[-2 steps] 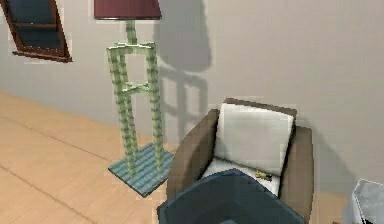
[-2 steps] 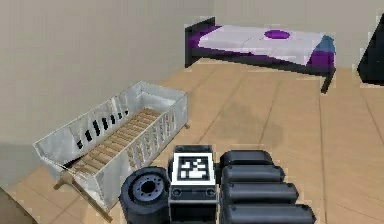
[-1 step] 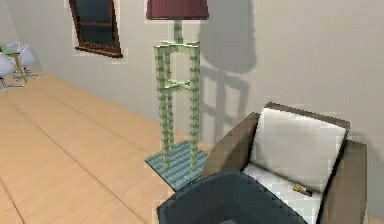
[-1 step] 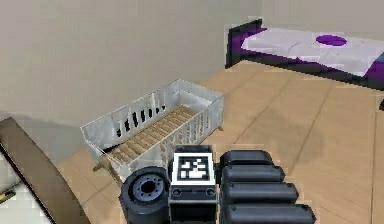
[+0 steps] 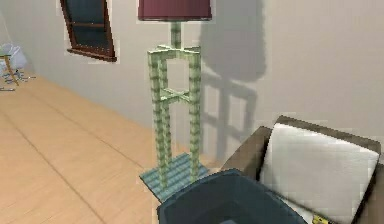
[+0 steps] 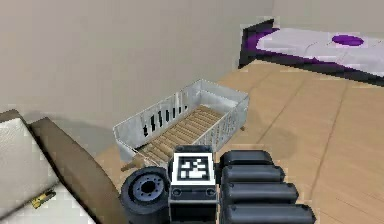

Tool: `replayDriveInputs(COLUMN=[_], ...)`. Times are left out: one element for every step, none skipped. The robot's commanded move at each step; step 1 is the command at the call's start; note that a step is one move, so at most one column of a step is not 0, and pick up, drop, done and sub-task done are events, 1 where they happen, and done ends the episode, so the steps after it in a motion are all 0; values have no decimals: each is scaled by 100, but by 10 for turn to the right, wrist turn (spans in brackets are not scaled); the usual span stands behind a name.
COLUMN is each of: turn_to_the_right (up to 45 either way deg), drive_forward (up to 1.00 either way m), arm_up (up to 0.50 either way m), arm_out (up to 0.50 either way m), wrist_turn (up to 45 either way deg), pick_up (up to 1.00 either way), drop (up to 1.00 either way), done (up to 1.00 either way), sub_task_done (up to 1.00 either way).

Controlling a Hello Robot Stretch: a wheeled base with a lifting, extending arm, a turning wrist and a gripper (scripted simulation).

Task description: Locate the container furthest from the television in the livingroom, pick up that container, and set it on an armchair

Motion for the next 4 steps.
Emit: replayDriveInputs(turn_to_the_right=[-90, 30, 420, 0], drive_forward=[0, 0, 0, 35], arm_up=[0, 0, 0, 0], arm_out=[0, 0, 0, 0], wrist_turn=[0, 0, 0, 0], pick_up=[0, 0, 0, 0], drop=[0, 0, 0, 0], done=[0, 0, 0, 0], sub_task_done=[0, 0, 0, 0])
